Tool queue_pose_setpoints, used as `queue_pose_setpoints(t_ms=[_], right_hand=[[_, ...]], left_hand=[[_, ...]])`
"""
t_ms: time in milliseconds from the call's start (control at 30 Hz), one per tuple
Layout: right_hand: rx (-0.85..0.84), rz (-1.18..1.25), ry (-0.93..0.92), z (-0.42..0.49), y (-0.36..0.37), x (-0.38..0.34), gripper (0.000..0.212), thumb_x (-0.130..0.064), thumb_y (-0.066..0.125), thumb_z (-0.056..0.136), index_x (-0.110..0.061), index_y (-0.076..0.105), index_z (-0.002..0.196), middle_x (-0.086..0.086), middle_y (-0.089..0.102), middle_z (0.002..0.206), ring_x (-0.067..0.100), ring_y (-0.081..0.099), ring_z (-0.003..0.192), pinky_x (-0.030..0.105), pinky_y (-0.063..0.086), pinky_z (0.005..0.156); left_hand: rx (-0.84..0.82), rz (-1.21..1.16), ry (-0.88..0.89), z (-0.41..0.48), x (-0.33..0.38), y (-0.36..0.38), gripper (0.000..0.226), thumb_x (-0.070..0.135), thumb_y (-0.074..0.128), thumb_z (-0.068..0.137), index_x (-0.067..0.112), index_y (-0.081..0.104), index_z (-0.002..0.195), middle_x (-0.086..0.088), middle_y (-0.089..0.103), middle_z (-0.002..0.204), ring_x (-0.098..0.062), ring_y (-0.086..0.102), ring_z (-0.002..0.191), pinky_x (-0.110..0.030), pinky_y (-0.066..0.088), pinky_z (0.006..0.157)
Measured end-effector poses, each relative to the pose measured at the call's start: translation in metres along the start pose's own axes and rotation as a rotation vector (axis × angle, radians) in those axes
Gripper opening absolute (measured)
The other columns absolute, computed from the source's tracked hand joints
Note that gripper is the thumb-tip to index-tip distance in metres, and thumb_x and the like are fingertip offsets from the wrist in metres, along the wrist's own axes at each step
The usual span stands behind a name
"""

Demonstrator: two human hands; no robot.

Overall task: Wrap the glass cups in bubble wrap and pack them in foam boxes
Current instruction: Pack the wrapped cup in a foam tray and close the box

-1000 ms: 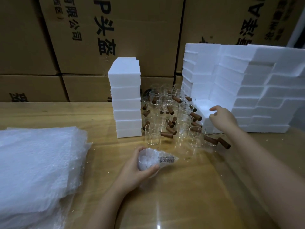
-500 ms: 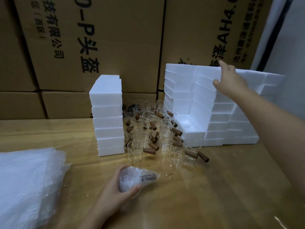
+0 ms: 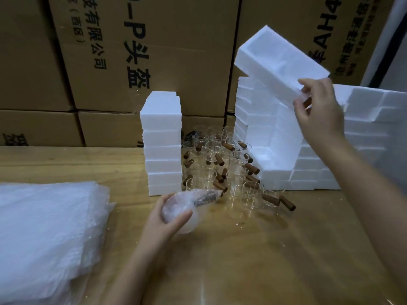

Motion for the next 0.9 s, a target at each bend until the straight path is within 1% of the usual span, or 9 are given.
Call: queue_pose_setpoints(t_ms=[133, 267, 400, 467, 533, 600, 700, 833, 900], right_hand=[[-0.176, 0.161, -0.087, -0.079, 0.026, -0.055, 0.026, -0.003, 0.056, 0.091, -0.007, 0.058, 0.116, 0.006, 0.05, 0.107, 0.016, 0.053, 0.075, 0.04, 0.052, 0.061], [-0.372, 0.258, -0.021, -0.16, 0.058, -0.083, 0.026, 0.004, 0.059, 0.086, -0.005, 0.063, 0.11, 0.006, 0.054, 0.105, 0.019, 0.057, 0.081, 0.041, 0.052, 0.064], [-0.516, 0.308, -0.063, -0.213, 0.073, -0.103, 0.026, 0.003, 0.063, 0.081, -0.01, 0.066, 0.103, 0.0, 0.055, 0.096, 0.01, 0.051, 0.072, 0.027, 0.045, 0.057], [-0.558, 0.365, -0.04, -0.229, 0.076, -0.105, 0.024, 0.003, 0.065, 0.078, -0.01, 0.067, 0.098, -0.001, 0.055, 0.092, 0.003, 0.044, 0.069, 0.018, 0.037, 0.058], [-0.583, 0.395, -0.02, -0.238, 0.078, -0.102, 0.023, 0.002, 0.065, 0.077, -0.011, 0.067, 0.095, -0.002, 0.055, 0.092, 0.002, 0.044, 0.069, 0.018, 0.037, 0.057], [-0.609, 0.435, 0.01, -0.243, 0.08, -0.098, 0.021, 0.0, 0.062, 0.075, -0.012, 0.065, 0.092, -0.004, 0.055, 0.092, 0.004, 0.045, 0.066, 0.024, 0.041, 0.055], [-0.633, 0.473, 0.058, -0.247, 0.082, -0.09, 0.018, -0.004, 0.055, 0.073, -0.013, 0.062, 0.086, -0.008, 0.052, 0.088, 0.008, 0.046, 0.06, 0.035, 0.044, 0.052], [-0.69, 0.492, 0.078, -0.253, 0.087, -0.084, 0.018, -0.002, 0.055, 0.072, -0.015, 0.059, 0.084, -0.011, 0.05, 0.087, 0.01, 0.048, 0.062, 0.032, 0.042, 0.053], [-0.698, 0.499, 0.078, -0.254, 0.088, -0.084, 0.019, -0.001, 0.055, 0.072, -0.015, 0.059, 0.083, -0.012, 0.05, 0.087, 0.009, 0.048, 0.063, 0.028, 0.041, 0.053]], left_hand=[[0.017, -0.18, -0.003, 0.002, 0.02, -0.009, 0.065, 0.067, 0.069, 0.051, 0.044, 0.057, 0.111, 0.001, 0.066, 0.11, -0.007, 0.068, 0.086, -0.02, 0.053, 0.063], [0.001, -0.391, 0.079, 0.003, 0.041, -0.008, 0.066, 0.057, 0.065, 0.067, 0.013, 0.064, 0.116, -0.015, 0.068, 0.113, -0.033, 0.064, 0.102, -0.048, 0.048, 0.084], [0.089, -0.392, 0.097, 0.002, 0.048, -0.014, 0.097, 0.068, 0.067, 0.063, 0.001, 0.05, 0.13, -0.023, 0.059, 0.124, -0.037, 0.059, 0.112, -0.048, 0.047, 0.09], [0.14, -0.331, 0.09, 0.001, 0.046, -0.017, 0.092, 0.07, 0.066, 0.058, 0.014, 0.051, 0.129, -0.015, 0.061, 0.123, -0.024, 0.062, 0.11, -0.036, 0.053, 0.087], [0.193, -0.216, 0.089, -0.003, 0.043, -0.021, 0.068, 0.07, 0.059, 0.056, 0.039, 0.049, 0.116, 0.005, 0.061, 0.117, -0.003, 0.064, 0.099, -0.018, 0.051, 0.075], [0.179, -0.087, 0.062, -0.003, 0.037, -0.02, 0.058, 0.071, 0.058, 0.056, 0.049, 0.045, 0.108, 0.011, 0.057, 0.12, -0.005, 0.06, 0.105, -0.025, 0.05, 0.082], [0.078, 0.122, 0.031, 0.0, 0.025, -0.014, 0.063, 0.067, 0.068, 0.056, 0.051, 0.041, 0.111, 0.022, 0.047, 0.124, -0.006, 0.048, 0.117, -0.03, 0.042, 0.097], [-0.033, 0.154, -0.016, -0.001, 0.005, -0.009, 0.058, 0.056, 0.08, 0.063, 0.052, 0.044, 0.108, 0.036, 0.043, 0.12, 0.028, 0.039, 0.103, -0.007, 0.034, 0.079], [-0.057, 0.131, -0.05, -0.004, -0.001, -0.006, 0.059, 0.058, 0.078, 0.06, 0.051, 0.044, 0.108, 0.036, 0.043, 0.119, 0.033, 0.037, 0.1, -0.002, 0.035, 0.075]])
Point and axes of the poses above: each hand's wrist, its own z-axis towards the middle knuckle, its own y-axis out of the palm, x = y × z, the point moved 8 cm from there along z, towards the middle knuckle
